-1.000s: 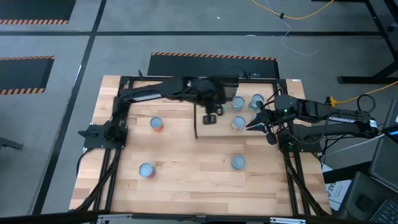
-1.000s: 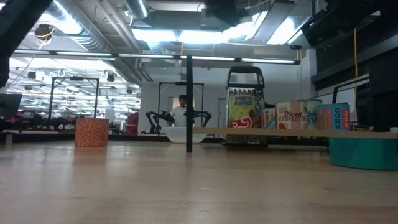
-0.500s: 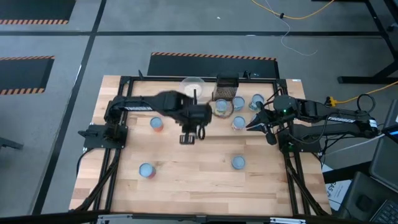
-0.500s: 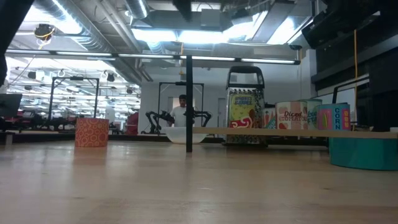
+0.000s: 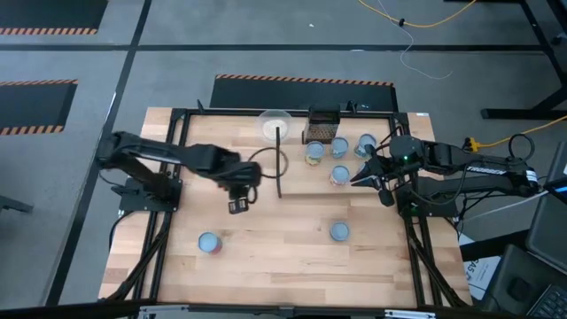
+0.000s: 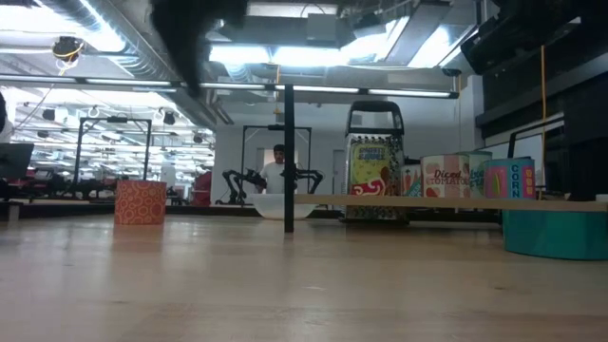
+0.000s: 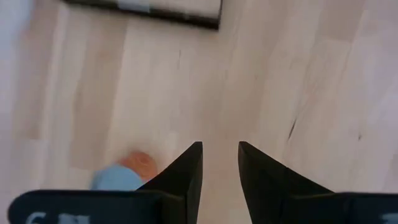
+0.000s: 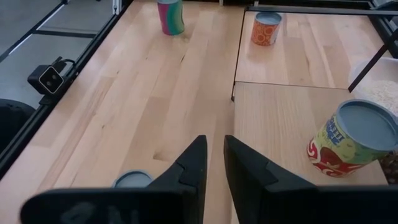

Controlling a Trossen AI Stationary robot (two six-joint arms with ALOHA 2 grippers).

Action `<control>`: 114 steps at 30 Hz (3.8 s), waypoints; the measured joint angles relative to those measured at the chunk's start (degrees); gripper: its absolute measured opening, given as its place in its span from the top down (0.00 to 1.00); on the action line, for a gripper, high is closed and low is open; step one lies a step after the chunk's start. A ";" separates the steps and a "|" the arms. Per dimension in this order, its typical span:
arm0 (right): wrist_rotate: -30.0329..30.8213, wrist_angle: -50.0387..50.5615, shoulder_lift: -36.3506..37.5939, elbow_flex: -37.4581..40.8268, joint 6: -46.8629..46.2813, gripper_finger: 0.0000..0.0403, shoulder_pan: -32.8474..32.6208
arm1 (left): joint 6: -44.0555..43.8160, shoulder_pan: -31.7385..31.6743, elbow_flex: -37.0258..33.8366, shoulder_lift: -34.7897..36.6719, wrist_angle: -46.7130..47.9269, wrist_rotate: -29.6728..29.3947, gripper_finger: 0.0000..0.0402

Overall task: Pick and place cans onto a shelf
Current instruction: Put the canned meatballs on the shelf

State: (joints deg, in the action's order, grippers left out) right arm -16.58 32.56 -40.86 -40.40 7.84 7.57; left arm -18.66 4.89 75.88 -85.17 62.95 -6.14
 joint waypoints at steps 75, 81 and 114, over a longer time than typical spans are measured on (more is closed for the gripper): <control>0.02 -0.07 0.00 0.02 0.13 0.85 0.02 | -18.47 0.36 -28.80 7.87 -25.02 0.20 0.99; 0.02 -0.09 0.00 0.02 0.13 0.85 0.02 | -13.08 8.32 -28.11 7.90 -41.61 7.31 0.99; 0.00 -0.62 -0.02 0.02 0.13 0.85 0.00 | 22.26 15.09 -11.72 -15.49 -52.86 6.10 0.99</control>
State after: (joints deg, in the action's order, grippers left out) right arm -16.58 31.94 -40.88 -40.38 7.97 7.58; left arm 3.60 19.97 64.16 -100.67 10.09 -0.04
